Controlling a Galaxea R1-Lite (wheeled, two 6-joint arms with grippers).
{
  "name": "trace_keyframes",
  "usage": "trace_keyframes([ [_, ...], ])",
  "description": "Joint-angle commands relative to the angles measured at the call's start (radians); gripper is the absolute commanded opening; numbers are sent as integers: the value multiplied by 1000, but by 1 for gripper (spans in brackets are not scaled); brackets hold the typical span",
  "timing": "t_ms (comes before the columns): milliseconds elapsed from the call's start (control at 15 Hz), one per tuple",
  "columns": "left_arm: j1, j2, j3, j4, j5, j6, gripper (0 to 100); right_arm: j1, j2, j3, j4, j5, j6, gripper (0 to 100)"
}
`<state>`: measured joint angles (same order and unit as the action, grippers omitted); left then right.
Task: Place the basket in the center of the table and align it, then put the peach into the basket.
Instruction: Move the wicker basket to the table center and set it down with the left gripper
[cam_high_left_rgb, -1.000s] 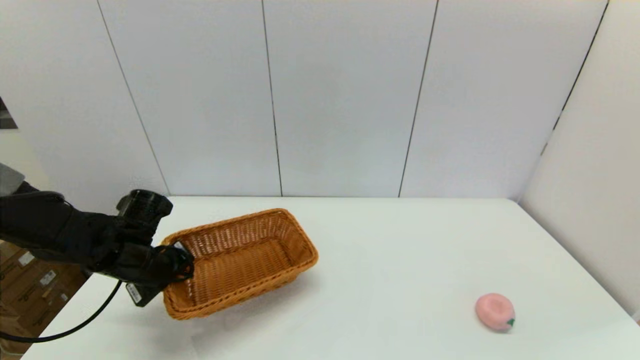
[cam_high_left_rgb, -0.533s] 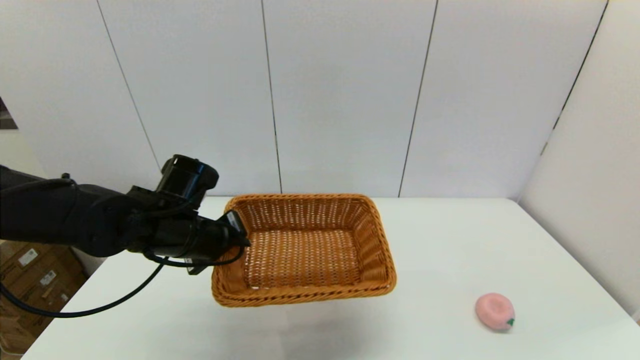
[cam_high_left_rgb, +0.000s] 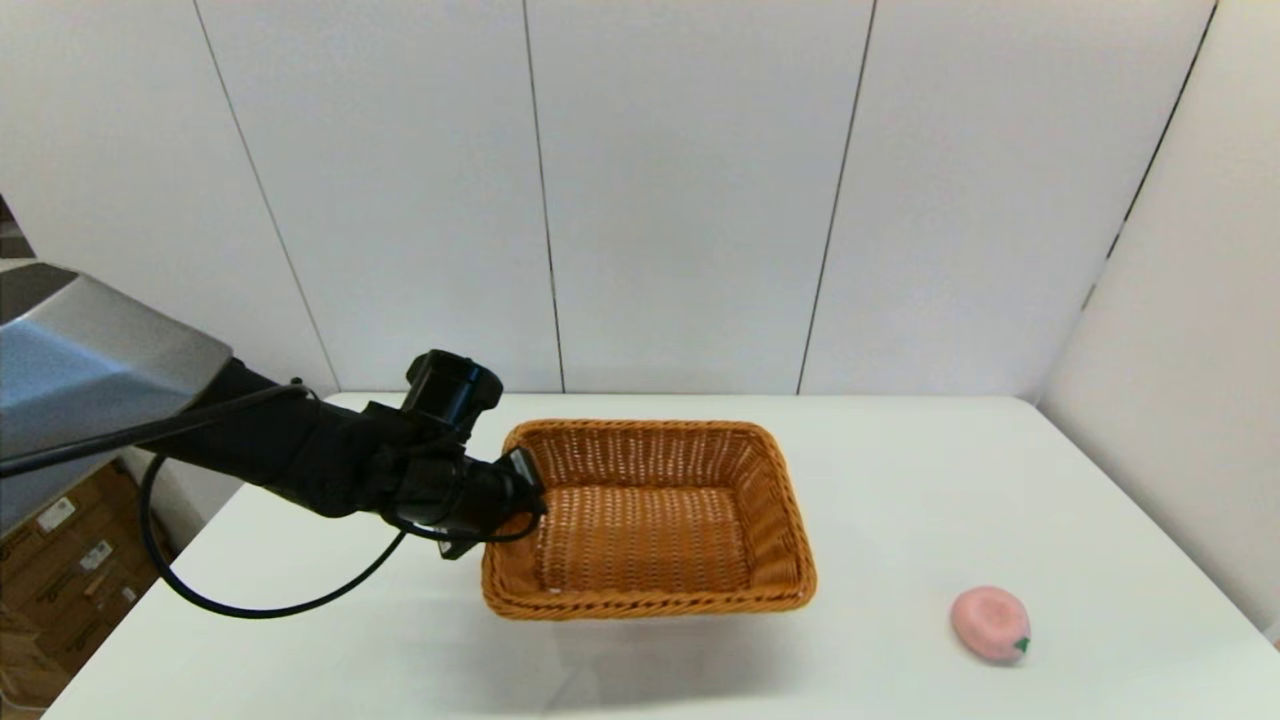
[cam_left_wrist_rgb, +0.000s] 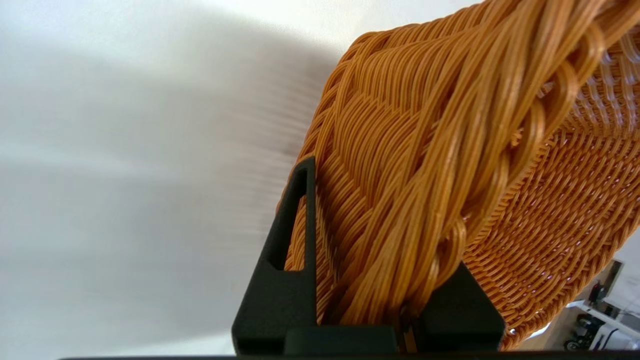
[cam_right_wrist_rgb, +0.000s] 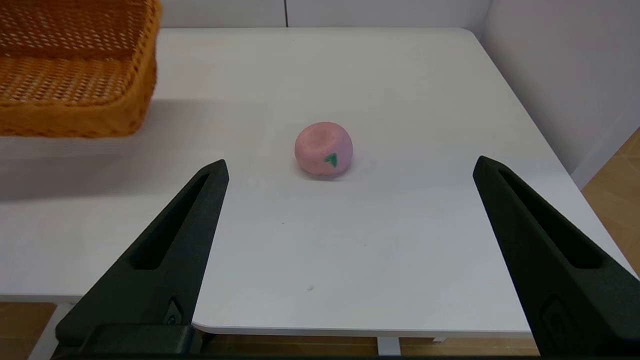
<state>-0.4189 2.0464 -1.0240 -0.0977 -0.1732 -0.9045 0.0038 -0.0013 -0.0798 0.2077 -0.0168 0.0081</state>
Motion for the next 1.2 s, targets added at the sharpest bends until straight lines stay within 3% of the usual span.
trace_keyframes([
  [67, -35, 49, -7, -40, -3, -56, 0, 1, 0, 0, 1, 0, 0, 100],
  [600, -138, 49, -2, -53, -3, -157, 0, 1, 1, -2, 1, -2, 0, 100],
  [1200, -147, 52, 4, -53, -2, -156, 0, 1, 1, -2, 1, -2, 0, 100],
])
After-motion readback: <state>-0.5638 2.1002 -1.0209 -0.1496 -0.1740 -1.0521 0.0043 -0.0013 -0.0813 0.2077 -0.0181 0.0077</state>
